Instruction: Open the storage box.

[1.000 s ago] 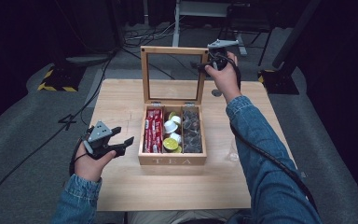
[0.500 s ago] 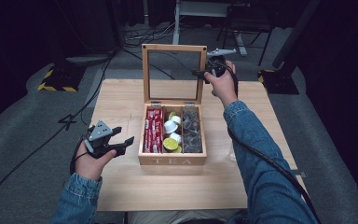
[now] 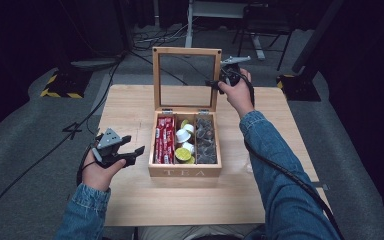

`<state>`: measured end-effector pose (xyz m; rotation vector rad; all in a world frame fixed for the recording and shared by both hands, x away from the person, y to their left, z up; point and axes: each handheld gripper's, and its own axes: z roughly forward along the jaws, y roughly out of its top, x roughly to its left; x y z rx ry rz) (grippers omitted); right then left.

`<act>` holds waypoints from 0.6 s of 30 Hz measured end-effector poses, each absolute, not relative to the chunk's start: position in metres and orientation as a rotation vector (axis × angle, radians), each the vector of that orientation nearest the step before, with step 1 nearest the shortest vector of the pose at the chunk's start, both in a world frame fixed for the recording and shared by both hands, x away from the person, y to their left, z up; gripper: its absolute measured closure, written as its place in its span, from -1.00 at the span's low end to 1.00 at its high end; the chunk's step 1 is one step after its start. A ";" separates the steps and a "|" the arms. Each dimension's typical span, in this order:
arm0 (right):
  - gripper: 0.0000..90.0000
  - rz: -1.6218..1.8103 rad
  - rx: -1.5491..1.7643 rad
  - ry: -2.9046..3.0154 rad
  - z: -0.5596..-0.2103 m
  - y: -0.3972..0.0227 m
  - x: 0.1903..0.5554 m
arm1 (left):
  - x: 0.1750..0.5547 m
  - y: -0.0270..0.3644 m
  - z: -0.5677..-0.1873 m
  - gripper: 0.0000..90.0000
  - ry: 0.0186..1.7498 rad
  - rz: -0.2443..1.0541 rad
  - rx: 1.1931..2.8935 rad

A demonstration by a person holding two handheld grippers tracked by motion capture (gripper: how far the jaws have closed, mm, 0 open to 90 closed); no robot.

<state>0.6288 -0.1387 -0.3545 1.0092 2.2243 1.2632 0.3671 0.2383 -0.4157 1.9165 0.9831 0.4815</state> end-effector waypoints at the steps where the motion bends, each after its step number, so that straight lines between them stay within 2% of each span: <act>1: -0.15 1.269 1.014 2.217 -0.354 -0.140 0.628 | 0.368 0.238 -0.416 -0.24 0.981 0.479 1.922; 10: -0.34 1.355 0.992 2.212 -0.337 -0.160 0.611 | 0.365 0.239 -0.415 -0.25 0.992 0.473 1.922; 13: -0.45 1.378 0.944 2.248 -0.328 -0.168 0.597 | 0.367 0.238 -0.416 -0.26 0.990 0.469 1.930; 18: -0.47 1.461 0.871 2.285 -0.316 -0.181 0.568 | 0.368 0.235 -0.418 -0.26 0.990 0.460 1.941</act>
